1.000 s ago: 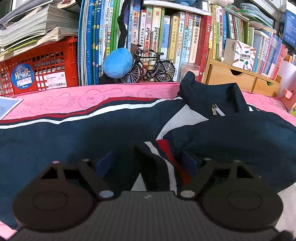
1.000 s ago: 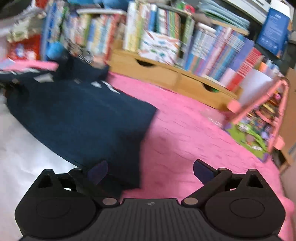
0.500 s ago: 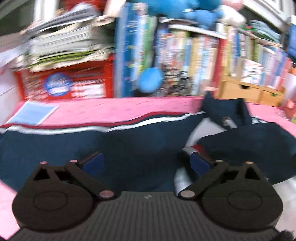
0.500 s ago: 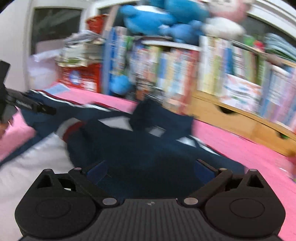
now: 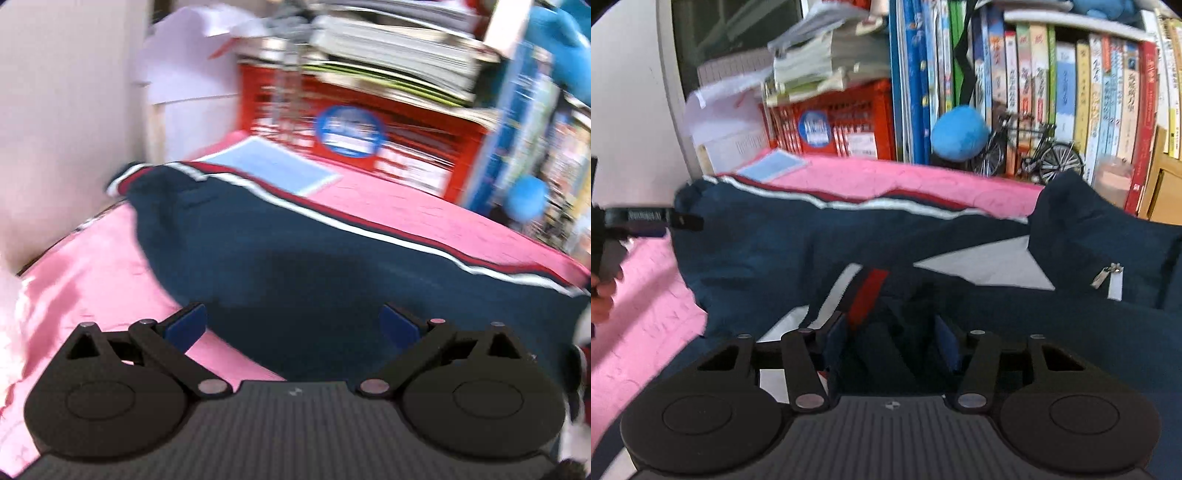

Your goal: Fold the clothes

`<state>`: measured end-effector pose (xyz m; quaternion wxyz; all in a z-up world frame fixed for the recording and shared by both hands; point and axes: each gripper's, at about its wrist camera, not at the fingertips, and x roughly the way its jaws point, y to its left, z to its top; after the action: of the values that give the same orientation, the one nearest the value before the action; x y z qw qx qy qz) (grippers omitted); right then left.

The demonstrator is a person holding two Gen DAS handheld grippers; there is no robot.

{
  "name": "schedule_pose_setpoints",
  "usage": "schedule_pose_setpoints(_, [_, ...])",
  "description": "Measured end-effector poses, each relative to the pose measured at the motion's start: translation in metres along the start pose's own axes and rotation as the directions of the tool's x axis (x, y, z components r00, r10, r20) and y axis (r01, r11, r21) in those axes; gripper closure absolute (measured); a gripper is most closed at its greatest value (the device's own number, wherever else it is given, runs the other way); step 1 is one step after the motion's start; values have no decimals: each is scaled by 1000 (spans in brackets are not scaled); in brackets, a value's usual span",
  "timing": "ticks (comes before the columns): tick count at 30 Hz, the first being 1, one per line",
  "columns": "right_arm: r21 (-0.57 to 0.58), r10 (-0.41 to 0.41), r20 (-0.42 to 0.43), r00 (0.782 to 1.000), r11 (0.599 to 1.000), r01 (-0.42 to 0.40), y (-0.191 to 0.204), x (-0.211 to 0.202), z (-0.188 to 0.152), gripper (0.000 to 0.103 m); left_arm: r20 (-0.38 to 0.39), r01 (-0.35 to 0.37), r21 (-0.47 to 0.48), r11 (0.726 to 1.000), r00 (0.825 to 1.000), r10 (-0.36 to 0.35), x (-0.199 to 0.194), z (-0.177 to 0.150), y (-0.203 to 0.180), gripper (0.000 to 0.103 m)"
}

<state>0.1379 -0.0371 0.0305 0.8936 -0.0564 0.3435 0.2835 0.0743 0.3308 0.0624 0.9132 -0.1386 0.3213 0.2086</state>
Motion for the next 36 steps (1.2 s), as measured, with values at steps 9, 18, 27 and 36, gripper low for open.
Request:
schedule_pose_setpoints(9, [-47,-7,29,1000,999,9,2,6,-4,48,16,-119,-147,982,992,122,30,21,49,2])
schedule_pose_setpoints(18, [-27,-28,27,999,999,29,-1,9,-2,32,53,-147,-162,976,986,158,61,40,53,7])
schedule_pose_setpoints(27, [3,-90,23,996,996,90,3,16,0,12,84,-146,-114,983,984,156,67,46,41,79])
schedule_pose_setpoints(36, [6,-103,22,994,995,103,4,17,-1,8,204,-20,72,997,979,5,38,37,-4,95])
